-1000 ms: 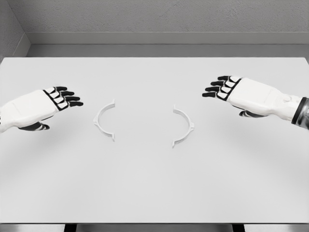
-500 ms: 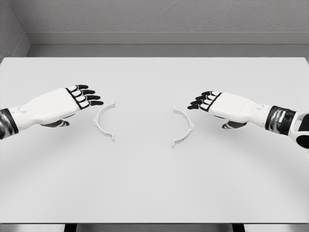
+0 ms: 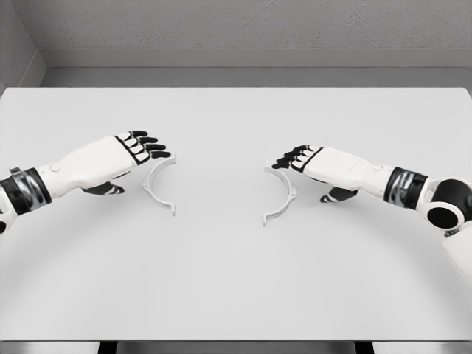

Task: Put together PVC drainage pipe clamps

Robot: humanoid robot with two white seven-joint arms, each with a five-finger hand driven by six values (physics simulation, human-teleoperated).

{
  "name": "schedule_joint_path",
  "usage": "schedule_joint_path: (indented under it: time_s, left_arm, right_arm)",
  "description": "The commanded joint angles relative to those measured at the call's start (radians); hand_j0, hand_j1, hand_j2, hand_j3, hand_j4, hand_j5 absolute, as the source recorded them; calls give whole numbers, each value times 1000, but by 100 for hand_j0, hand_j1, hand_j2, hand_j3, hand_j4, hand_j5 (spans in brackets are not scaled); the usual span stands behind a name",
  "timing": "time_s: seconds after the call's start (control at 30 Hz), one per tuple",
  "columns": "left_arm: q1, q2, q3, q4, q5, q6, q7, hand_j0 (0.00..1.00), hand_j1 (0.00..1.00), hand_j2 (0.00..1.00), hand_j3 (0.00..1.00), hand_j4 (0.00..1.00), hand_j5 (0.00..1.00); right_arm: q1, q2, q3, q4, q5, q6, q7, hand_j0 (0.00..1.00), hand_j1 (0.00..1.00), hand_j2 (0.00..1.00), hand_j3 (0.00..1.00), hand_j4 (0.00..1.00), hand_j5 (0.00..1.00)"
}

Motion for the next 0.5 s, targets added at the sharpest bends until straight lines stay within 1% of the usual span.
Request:
schedule_joint_path:
  time_s: [0.0, 0.1, 0.2, 0.3, 0.4, 0.47]
  left_arm:
    - [0, -6, -4, 8, 7, 1, 1, 100, 100, 100, 100, 100, 100]
    - [0, -8, -6, 15, 7, 1, 1, 100, 100, 100, 100, 100, 100]
    - [0, -13, -6, 23, 7, 1, 1, 100, 100, 100, 100, 100, 100]
    - [-3, -23, -9, 37, 7, 1, 1, 100, 100, 100, 100, 100, 100]
    - [-46, -51, -13, 92, 7, 1, 1, 100, 100, 100, 100, 100, 100]
    - [-67, -65, -26, 119, 7, 1, 1, 100, 100, 100, 100, 100, 100]
  right_arm:
    - [0, 9, 0, 2, -6, 3, -1, 100, 100, 100, 100, 100, 100]
    - [-8, 11, 2, 2, -7, 3, -1, 100, 100, 100, 100, 100, 100]
    - [-20, 37, 5, 5, -3, 3, 1, 100, 100, 100, 100, 100, 100]
    - [-29, 51, 6, 28, -1, 3, 2, 100, 100, 100, 100, 100, 100]
    - [-31, 52, 15, 35, -1, 3, 2, 100, 100, 100, 100, 100, 100]
    - [-43, 59, 32, 56, -1, 3, 1, 100, 100, 100, 100, 100, 100]
